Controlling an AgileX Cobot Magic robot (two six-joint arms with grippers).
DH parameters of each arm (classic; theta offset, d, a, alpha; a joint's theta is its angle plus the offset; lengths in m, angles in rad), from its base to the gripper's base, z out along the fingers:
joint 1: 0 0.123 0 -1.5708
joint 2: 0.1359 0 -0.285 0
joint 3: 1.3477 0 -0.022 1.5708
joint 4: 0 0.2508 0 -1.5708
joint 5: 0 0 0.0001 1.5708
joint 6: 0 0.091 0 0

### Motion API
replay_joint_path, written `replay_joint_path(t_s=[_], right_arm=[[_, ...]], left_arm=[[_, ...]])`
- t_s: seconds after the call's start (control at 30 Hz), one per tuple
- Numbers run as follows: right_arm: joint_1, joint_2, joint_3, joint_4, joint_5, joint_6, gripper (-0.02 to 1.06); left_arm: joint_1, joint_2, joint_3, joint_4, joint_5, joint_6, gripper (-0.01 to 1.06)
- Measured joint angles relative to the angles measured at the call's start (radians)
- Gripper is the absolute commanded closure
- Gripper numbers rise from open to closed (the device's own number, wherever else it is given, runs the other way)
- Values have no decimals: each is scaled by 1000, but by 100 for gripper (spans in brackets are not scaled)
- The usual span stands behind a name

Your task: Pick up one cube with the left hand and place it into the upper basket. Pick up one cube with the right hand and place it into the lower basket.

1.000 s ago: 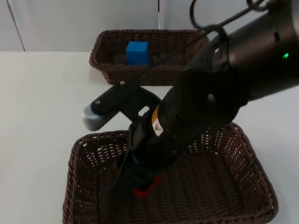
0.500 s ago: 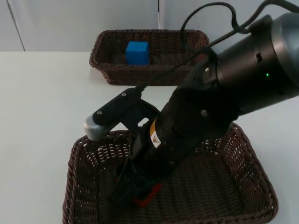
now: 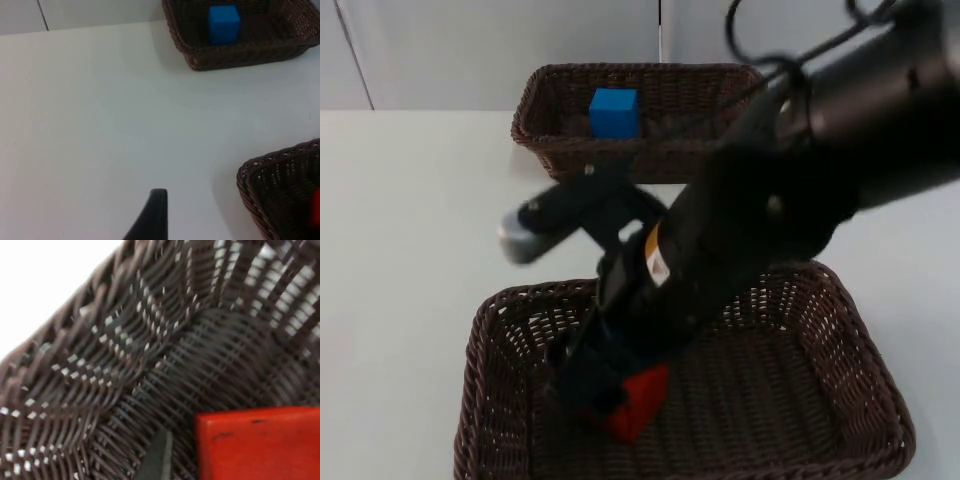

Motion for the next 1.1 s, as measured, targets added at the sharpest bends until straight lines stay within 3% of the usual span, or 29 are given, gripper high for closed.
replay_joint_path(t_s=[0.5, 1.1], right_arm=[[0, -397, 0, 0, 55, 0, 25], [0, -553, 22, 0, 111, 0, 25]], left_arm=[[0, 0, 0, 0, 0, 0, 18], [0, -4, 0, 0, 0, 0, 18]])
